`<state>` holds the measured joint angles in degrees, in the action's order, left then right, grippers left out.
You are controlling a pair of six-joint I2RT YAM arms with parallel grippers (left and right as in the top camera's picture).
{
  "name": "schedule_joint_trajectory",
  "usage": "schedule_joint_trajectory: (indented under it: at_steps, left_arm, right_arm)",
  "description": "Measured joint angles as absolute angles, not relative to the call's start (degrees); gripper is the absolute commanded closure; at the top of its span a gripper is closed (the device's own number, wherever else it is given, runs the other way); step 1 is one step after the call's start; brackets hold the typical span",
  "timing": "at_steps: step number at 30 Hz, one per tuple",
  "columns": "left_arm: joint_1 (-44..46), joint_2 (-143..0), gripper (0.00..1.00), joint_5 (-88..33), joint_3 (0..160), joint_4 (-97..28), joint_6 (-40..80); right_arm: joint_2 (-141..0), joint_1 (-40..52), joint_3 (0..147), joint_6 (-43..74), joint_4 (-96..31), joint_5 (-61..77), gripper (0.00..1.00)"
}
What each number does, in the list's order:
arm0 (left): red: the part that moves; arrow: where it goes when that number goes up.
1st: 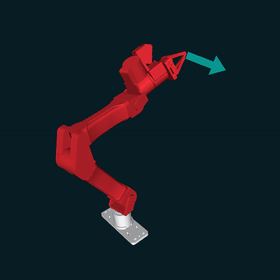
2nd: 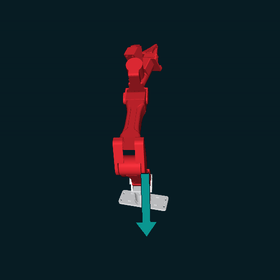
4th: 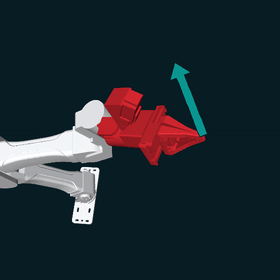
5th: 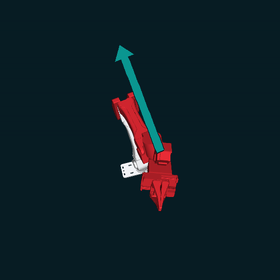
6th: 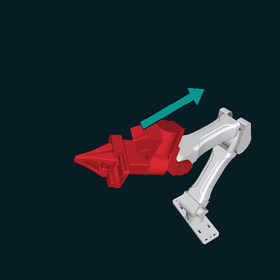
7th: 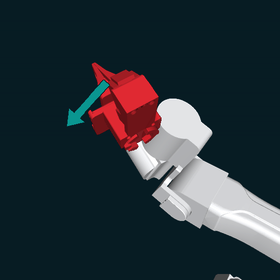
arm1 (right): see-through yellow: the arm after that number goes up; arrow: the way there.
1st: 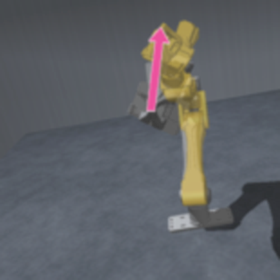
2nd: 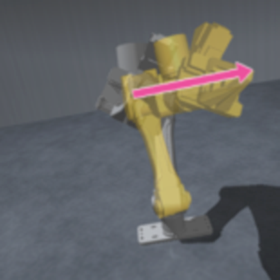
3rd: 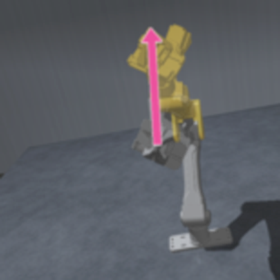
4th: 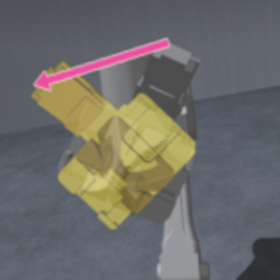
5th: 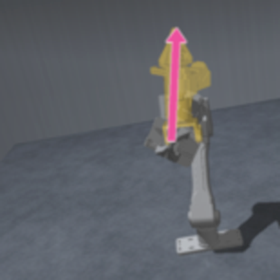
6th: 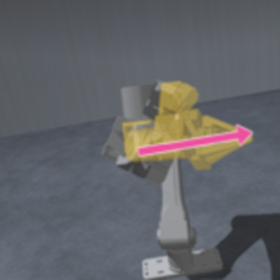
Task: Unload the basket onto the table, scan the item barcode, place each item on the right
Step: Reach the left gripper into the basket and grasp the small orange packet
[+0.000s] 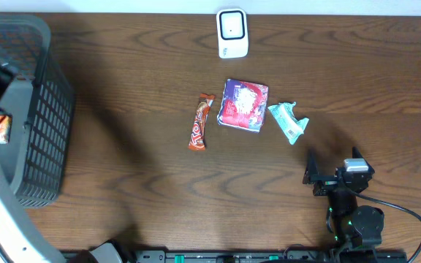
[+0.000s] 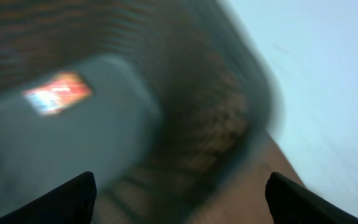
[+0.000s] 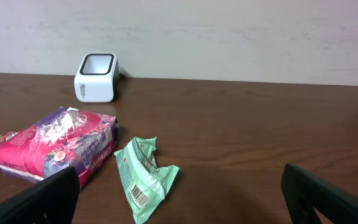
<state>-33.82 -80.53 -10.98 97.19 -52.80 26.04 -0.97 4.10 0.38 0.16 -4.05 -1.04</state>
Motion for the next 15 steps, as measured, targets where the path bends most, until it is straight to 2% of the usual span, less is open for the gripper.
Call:
schedule_joint_trajectory:
  at_steps: [5, 15]
  left_arm:
    - [-38.5, -85.1, 0.13, -1.3, 97.2, -55.9, 29.4]
    - [-39.0, -98.6, 0.13, 17.6, 97.2, -58.4, 33.2]
  right_arm:
    - [-1.0, 4.1, 0.4, 0.2, -4.0, -1.0, 0.01]
    - [-1.0, 4.1, 0.4, 0.2, -4.1, -1.0, 0.01]
